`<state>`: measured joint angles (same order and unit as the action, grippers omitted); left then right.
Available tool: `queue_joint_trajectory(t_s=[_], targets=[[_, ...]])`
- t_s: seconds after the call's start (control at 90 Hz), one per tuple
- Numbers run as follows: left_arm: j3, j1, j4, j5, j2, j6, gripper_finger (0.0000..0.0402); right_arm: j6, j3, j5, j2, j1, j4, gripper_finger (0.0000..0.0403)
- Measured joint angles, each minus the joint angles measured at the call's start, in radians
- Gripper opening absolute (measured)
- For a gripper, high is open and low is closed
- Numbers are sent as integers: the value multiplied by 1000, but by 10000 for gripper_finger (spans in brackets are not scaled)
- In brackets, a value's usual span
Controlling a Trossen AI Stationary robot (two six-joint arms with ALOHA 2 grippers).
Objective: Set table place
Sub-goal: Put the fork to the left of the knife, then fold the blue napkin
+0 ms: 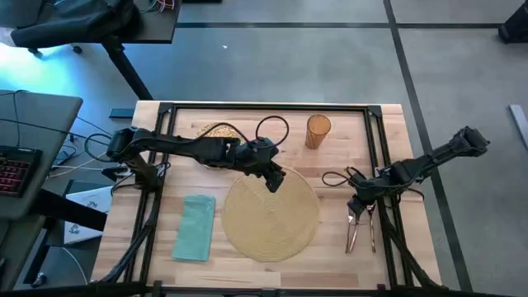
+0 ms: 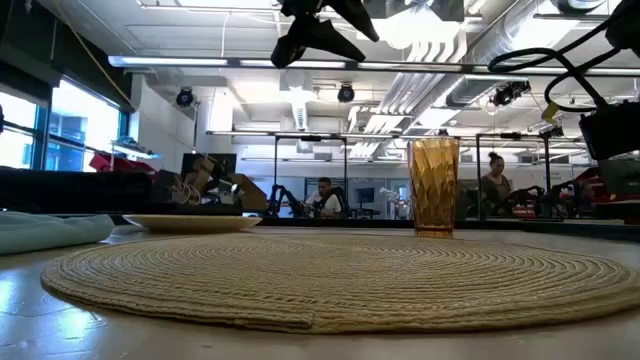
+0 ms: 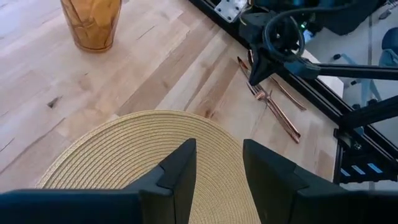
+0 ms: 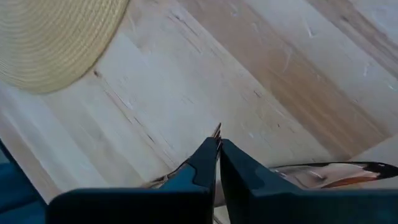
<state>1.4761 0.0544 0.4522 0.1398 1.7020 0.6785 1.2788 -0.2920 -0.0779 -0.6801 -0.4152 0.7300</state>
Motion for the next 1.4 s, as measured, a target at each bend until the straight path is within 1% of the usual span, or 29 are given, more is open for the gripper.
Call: queue_joint_trajectory(t_s=[0.122, 0.189, 0.322, 0.444, 0.5, 0.567, 0.633, 0.711, 0.767, 0.844, 0.911, 0.967, 1.033, 1.1, 1.167, 1.244, 1.4], targets=[[0, 0, 0, 1, 0, 0, 117, 8, 0, 10, -14, -5, 0, 3], [0, 0, 0, 1, 0, 0, 117, 23, 0, 19, -15, -5, 0, 12], [0, 1, 0, 1, 0, 1, 117, 55, 0, 40, -14, -4, 0, 54], [0, 1, 0, -1, 0, 1, 117, 68, -8, 39, -9, -4, 6, 95], [0, 1, 0, -7, 0, 1, 117, 81, -27, 35, -8, -4, 24, 106], [0, 2, 0, -11, 0, 1, 117, 86, -59, 44, -8, -4, 66, 111], [-2, 3, -1, -16, 0, 1, 117, 85, -100, 84, -8, -4, 81, 110], [-12, 6, 2, -24, 0, 1, 117, 80, -143, 158, -8, -5, 48, 104], [-30, 11, 0, -24, 0, 1, 117, 51, -160, 211, -11, -4, -29, 99], [-61, 15, 20, -16, 0, 26, 117, 4, -164, 304, -21, -5, -214, 93], [-87, 15, 86, -39, 0, 80, 117, -40, -160, 393, -41, -4, -390, 92], [-101, 14, 206, -79, 0, 141, 117, -99, -159, 441, -68, 1, -486, 92], [-108, 17, 380, -119, 1, 197, 117, -157, -158, 447, -107, 16, -552, 92], [-118, 38, 530, -128, 0, 243, 117, -154, -157, 442, -148, 31, -576, 92], [-143, 66, 640, -140, -1, 281, 117, -131, -157, 418, -192, 40, -584, 92], [-183, 87, 734, -189, 0, 302, 119, -126, -155, 364, -239, 50, -595, 92], [-287, 119, 838, -313, -3, 315, 138, -124, -155, 243, -317, 55, -656, 92]])
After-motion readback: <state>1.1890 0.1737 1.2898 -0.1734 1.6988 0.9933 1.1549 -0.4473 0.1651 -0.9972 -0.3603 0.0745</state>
